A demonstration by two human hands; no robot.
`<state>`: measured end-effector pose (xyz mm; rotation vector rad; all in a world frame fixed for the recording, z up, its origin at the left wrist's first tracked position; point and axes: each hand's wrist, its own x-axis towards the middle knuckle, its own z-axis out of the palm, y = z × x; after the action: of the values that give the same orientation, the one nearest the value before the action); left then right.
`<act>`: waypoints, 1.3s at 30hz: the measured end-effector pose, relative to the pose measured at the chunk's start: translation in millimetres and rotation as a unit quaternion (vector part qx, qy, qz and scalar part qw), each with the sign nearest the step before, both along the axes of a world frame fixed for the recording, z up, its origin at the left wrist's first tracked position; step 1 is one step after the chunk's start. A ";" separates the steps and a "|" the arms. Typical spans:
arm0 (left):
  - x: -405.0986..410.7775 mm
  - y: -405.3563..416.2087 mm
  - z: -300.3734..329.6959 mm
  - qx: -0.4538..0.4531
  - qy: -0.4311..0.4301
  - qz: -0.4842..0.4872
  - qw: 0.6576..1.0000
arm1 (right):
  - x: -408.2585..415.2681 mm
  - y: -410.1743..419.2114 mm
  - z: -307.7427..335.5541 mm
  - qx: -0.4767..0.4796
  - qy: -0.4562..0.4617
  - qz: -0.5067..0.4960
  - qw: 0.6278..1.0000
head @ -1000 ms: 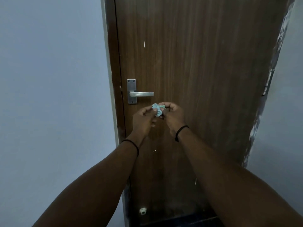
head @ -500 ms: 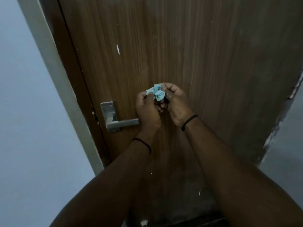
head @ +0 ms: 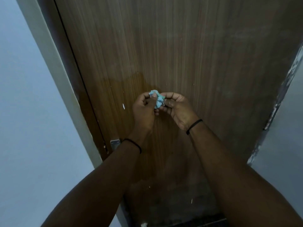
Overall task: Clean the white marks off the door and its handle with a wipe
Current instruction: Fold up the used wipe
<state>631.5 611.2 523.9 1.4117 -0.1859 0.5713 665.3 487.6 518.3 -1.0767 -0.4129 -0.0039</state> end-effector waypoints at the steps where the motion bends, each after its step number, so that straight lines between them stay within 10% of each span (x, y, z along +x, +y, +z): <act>1: 0.7 -1.1 2.9 0.005 -0.001 -0.003 1.000 | 0.5 -3.6 3.4 0.004 -0.002 0.002 1.000; 17: 32.2 -134.2 -78.9 0.065 0.167 -0.300 0.937 | -57.0 -134.2 -84.6 -0.018 0.092 -0.274 0.957; 29: -55.2 -265.3 -168.9 0.190 0.197 -0.548 0.791 | -215.7 -200.5 -163.3 -0.081 0.208 -0.579 0.784; 39: -153.3 -340.2 -297.1 0.403 0.162 -0.632 0.642 | -342.8 -240.0 -288.5 -0.132 0.401 -0.730 0.538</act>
<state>478.2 271.0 226.7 1.7582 -1.1359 -1.0885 322.6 247.5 229.8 -1.2986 1.4831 -0.9415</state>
